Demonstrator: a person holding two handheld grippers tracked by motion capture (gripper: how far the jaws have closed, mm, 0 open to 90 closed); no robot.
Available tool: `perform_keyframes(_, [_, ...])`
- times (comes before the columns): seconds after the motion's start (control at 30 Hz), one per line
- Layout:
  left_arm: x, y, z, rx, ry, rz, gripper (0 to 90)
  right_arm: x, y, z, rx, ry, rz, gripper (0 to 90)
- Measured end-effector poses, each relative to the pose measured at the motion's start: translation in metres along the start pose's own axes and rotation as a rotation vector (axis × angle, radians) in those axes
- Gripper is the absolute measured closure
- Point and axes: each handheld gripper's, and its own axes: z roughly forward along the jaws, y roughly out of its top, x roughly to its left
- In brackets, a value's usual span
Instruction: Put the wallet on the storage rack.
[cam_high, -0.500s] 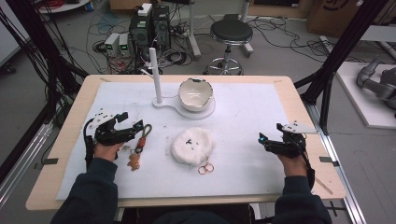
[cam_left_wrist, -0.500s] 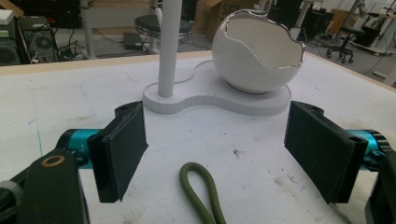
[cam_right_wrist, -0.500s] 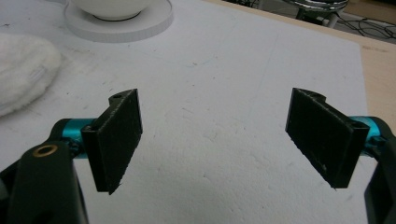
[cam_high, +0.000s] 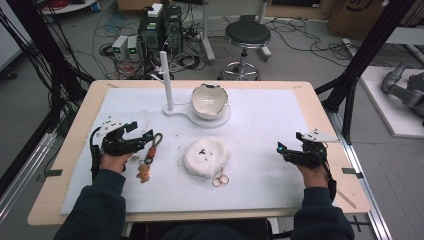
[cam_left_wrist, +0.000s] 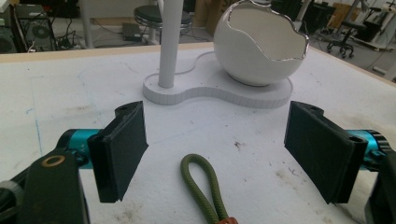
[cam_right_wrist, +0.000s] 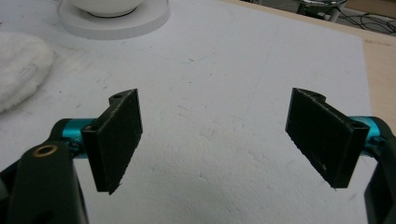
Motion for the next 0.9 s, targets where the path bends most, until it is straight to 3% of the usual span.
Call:
perform_keyframes(0.27, [-0.006, 0.001, -0.001, 0.015, -0.016, 0.010, 23.1, 0.001, 0.001, 0.002, -0.002, 0.020, -0.004, 18.8])
perform_keyframes(0.37, [-0.010, 0.000, -0.003, 0.003, -0.037, -0.012, 23.1, 0.005, 0.002, 0.003, 0.002, 0.040, 0.003, 18.8])
perform_keyframes(0.5, [-0.018, -0.002, 0.000, 0.015, -0.077, -0.005, 23.8, 0.015, 0.006, 0.006, 0.001, 0.072, -0.003, 18.8])
perform_keyframes(0.73, [-0.030, -0.005, 0.013, 0.076, -0.118, 0.012, 25.7, 0.025, 0.009, 0.016, 0.027, 0.095, -0.032, 19.0])
perform_keyframes(0.9, [-0.047, -0.006, 0.028, 0.123, -0.161, 0.035, 25.8, 0.026, 0.009, 0.020, 0.040, 0.117, -0.034, 19.0])
